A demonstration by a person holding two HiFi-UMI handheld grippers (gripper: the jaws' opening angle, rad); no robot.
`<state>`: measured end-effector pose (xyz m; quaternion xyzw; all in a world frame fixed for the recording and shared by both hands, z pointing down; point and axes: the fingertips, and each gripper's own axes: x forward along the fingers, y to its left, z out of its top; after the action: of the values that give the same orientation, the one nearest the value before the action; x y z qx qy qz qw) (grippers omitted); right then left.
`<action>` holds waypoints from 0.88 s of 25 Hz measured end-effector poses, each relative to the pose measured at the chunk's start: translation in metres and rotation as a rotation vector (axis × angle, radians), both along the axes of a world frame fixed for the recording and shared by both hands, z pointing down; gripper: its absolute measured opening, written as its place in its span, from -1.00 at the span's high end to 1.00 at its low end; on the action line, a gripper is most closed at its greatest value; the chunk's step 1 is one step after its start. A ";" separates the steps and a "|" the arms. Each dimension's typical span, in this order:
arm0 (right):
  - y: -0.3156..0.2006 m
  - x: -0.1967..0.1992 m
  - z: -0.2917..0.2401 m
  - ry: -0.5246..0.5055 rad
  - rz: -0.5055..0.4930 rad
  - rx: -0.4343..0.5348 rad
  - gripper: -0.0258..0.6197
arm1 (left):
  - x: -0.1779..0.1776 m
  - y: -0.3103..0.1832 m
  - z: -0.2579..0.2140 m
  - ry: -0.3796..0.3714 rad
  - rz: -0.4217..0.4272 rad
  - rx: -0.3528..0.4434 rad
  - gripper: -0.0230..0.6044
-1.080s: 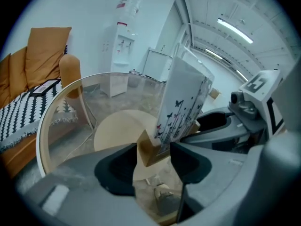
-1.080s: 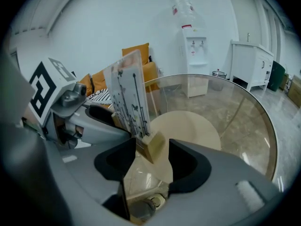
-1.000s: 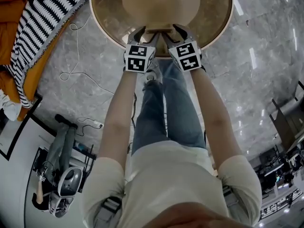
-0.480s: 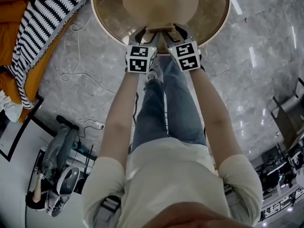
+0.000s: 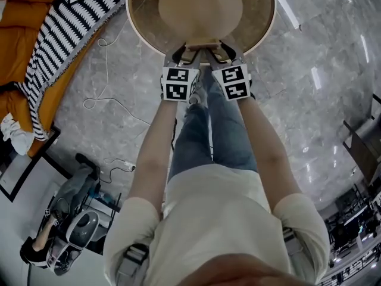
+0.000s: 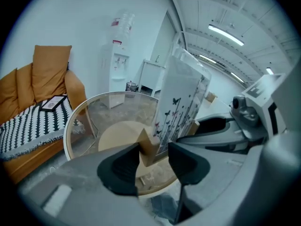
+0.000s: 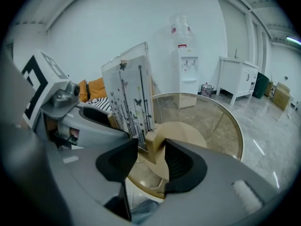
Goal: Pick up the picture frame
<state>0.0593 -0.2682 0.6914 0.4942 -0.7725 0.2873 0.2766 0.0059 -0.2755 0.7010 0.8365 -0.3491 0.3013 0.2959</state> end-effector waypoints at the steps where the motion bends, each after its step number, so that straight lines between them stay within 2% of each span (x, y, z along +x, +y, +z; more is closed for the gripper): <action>1: 0.005 -0.001 -0.008 0.008 -0.003 0.007 0.36 | -0.001 0.005 -0.007 0.002 0.000 0.003 0.31; 6: 0.029 -0.007 -0.047 0.041 -0.005 0.051 0.36 | -0.007 0.029 -0.045 0.021 0.002 0.023 0.31; 22: 0.103 -0.035 -0.172 0.045 0.057 0.175 0.37 | -0.035 0.098 -0.169 0.069 0.042 0.116 0.32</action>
<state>0.0242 -0.1656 0.5197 0.5446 -0.7738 0.2154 0.2414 -0.0290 -0.1772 0.5321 0.8693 -0.3378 0.2577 0.2526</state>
